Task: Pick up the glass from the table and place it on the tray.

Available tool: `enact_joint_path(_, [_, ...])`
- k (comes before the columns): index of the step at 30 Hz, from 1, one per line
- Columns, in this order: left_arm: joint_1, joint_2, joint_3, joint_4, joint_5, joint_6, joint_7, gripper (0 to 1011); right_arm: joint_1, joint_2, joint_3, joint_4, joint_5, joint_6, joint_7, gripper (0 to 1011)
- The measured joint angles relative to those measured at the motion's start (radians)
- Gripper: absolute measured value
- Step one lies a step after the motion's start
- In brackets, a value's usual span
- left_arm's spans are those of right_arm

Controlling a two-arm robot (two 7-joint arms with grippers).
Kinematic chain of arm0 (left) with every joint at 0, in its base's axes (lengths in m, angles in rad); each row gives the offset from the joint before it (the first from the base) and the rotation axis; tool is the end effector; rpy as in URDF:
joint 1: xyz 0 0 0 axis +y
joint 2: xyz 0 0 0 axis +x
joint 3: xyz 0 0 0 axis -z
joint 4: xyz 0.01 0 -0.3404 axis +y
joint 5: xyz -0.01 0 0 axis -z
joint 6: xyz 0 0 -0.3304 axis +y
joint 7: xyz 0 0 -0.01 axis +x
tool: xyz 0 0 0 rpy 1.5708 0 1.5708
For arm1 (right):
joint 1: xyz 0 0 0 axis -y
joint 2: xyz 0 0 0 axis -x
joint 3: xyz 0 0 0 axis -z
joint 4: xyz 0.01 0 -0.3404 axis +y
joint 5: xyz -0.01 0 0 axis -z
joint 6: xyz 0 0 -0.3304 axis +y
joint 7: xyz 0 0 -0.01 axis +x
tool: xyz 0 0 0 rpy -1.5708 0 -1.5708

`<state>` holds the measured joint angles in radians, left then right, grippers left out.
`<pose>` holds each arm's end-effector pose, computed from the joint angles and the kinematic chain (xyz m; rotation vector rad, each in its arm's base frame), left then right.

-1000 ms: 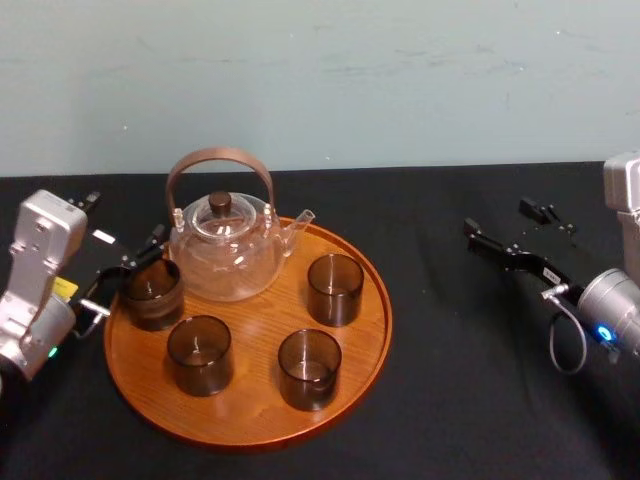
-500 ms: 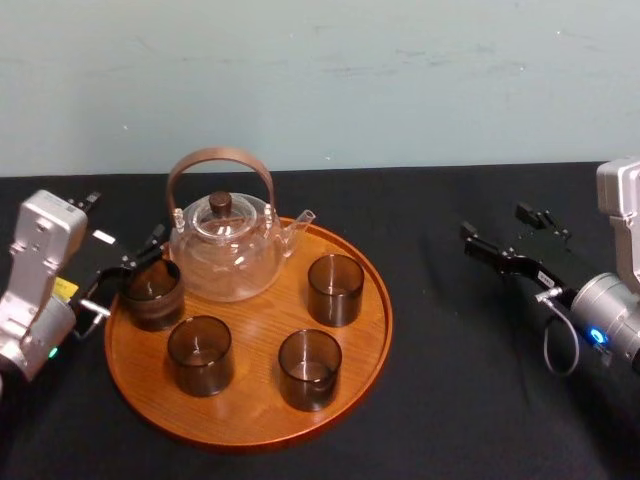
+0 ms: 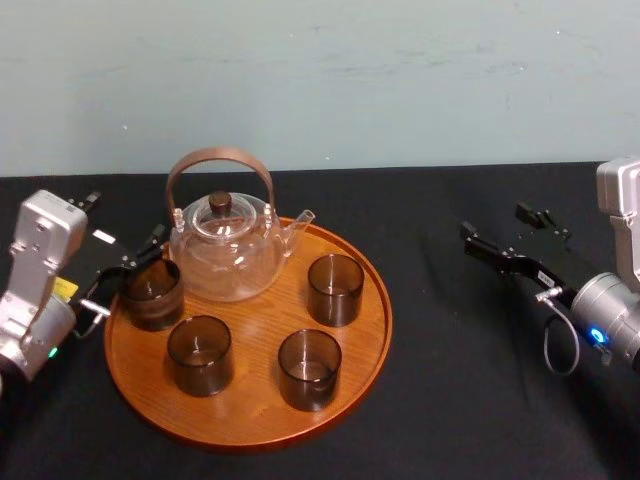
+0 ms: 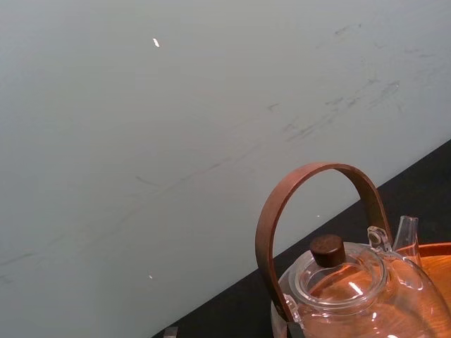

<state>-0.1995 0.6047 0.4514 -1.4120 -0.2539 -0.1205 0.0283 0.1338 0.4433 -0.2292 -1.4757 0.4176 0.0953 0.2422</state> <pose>0.3867 0.1056 -0.3471 0.3045 -0.2850 1.2480 0.3863 -0.0928 -0.3319 -0.1396 0.0831 -1.1626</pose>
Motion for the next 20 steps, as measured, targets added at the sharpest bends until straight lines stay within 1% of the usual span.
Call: enact_joint_path(20, [0.0,0.0,0.0,0.0,0.0,0.0,0.0,1002,0.0,0.001,-0.001,-0.001,0.002,0.001,0.0,1002])
